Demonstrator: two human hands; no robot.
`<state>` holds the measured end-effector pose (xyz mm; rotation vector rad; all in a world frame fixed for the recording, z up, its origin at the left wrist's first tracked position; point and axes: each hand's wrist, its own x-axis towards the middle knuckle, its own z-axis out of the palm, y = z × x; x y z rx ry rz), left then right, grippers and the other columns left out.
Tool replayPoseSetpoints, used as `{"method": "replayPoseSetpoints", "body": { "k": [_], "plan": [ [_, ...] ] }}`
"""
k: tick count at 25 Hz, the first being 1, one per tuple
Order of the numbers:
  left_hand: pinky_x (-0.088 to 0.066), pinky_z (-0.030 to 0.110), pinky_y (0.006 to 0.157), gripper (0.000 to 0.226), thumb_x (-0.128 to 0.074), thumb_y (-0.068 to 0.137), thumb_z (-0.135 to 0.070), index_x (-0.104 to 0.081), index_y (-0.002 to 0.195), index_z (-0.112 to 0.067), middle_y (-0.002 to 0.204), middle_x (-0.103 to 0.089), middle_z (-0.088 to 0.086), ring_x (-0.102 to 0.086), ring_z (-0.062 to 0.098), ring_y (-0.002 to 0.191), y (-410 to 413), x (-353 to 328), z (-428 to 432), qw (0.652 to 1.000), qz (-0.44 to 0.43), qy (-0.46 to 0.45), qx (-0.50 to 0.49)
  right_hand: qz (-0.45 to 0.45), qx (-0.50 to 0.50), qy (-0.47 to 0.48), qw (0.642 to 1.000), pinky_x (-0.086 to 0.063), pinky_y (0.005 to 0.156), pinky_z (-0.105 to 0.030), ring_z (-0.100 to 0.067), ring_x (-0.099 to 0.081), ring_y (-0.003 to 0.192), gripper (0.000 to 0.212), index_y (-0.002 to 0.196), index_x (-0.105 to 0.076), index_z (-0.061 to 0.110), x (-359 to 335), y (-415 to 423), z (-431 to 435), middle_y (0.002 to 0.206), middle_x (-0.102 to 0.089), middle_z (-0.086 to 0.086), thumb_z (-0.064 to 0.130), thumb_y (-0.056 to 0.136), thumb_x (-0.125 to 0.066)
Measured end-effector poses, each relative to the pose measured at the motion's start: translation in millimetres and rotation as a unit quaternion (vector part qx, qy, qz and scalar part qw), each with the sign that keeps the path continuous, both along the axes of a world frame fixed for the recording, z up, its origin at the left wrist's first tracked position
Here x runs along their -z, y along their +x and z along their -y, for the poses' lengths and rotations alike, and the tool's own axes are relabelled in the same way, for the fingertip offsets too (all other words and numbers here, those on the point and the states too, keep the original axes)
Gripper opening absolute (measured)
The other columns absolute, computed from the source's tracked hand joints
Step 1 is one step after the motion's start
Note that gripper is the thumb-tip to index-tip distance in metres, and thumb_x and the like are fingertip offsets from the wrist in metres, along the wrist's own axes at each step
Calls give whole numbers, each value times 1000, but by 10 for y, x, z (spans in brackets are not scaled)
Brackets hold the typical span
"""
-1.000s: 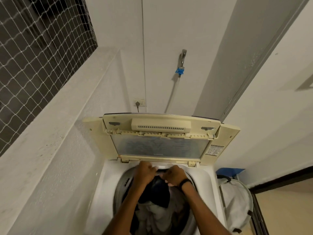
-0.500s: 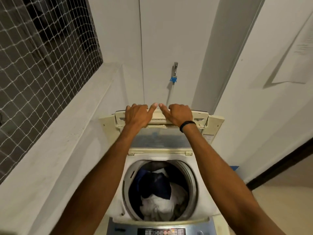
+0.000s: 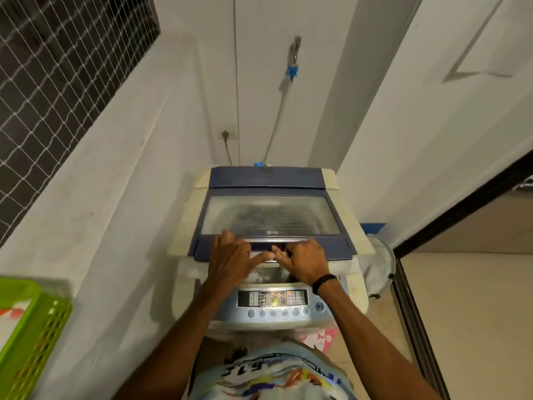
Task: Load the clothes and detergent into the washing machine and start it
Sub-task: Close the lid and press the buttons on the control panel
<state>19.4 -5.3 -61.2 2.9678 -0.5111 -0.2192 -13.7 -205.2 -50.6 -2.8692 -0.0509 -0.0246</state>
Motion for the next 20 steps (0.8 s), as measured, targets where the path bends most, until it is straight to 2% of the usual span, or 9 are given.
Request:
{"method": "replayPoseSetpoints", "body": {
  "k": [3, 5, 7, 9, 11, 12, 13, 15, 20],
  "plan": [
    [-35, 44, 97, 70, -24, 91, -76, -66, 89, -20, 108, -68, 2, -52, 26, 112, -274, 536, -10, 999, -52, 9, -7, -56, 7, 46, 997, -37, 62, -31, -26, -58, 58, 52, 55, -45, 21, 603, -245, -76, 56, -62, -8, 55, 95, -46],
    [-37, 44, 95, 61, -26, 95, -67, -66, 99, -21, 115, -67, 3, -54, 28, 110, -374, 737, 16, 998, -62, 16, -19, -77, 17, 63, 995, -46, 68, -36, -27, -59, 66, 50, 60, -53, 18, 830, -307, -83, 64, -64, -9, 51, 97, -44],
    [-40, 43, 91, 56, -25, 95, -59, -65, 108, -23, 119, -64, 5, -55, 30, 106, -475, 805, 38, 999, -43, -16, -30, -49, 34, 94, 994, -50, 75, -41, -26, -58, 73, 41, 71, -65, 15, 929, -384, -66, 73, -67, -8, 40, 98, -47],
    [-39, 45, 101, 57, -37, 92, -61, -56, 131, -25, 138, -52, 9, -51, 36, 119, -616, 792, -10, 994, -46, -84, -50, 14, 83, 138, 987, -50, 82, -40, -25, -57, 89, 24, 98, -71, 14, 925, -550, -49, 93, -68, -8, 27, 97, -50],
    [-17, 51, 117, 94, -55, 79, -75, -25, 155, -28, 161, -19, 14, -24, 43, 144, -766, 759, -143, 986, -116, -87, -81, 58, 161, 149, 974, -49, 88, -40, -25, -52, 102, 27, 119, -65, 17, 910, -817, 36, 110, -61, -9, 25, 95, -54],
    [-6, 53, 119, 115, -60, 69, -81, -7, 158, -30, 165, 1, 13, -6, 42, 150, -829, 751, -233, 982, -156, -56, -89, 63, 192, 128, 971, -49, 89, -40, -25, -50, 106, 32, 124, -61, 20, 913, -970, 99, 116, -57, -9, 32, 94, -57],
    [-2, 57, 118, 129, -62, 62, -85, 6, 157, -31, 165, 15, 12, 7, 40, 151, -875, 744, -301, 981, -177, -13, -84, 62, 210, 92, 971, -48, 90, -40, -25, -49, 108, 39, 127, -58, 23, 964, -1125, 164, 119, -53, -10, 40, 92, -58],
    [-3, 64, 116, 142, -68, 55, -84, 19, 154, -32, 161, 28, 12, 18, 39, 150, -924, 718, -332, 978, -190, 49, -68, 31, 211, 40, 976, -49, 86, -40, -27, -50, 103, 51, 133, -53, 25, 1093, -1433, 231, 114, -53, -12, 52, 90, -56],
    [-7, 71, 115, 144, -78, 56, -73, 24, 151, -36, 160, 32, 8, 23, 38, 149, -905, 726, -212, 971, -213, 34, -108, -82, 98, 36, 991, -52, 58, -32, -21, -59, 66, 72, 154, -23, 27, 1294, -1992, 138, 79, -64, -8, 50, 94, -53]
  ]
}}
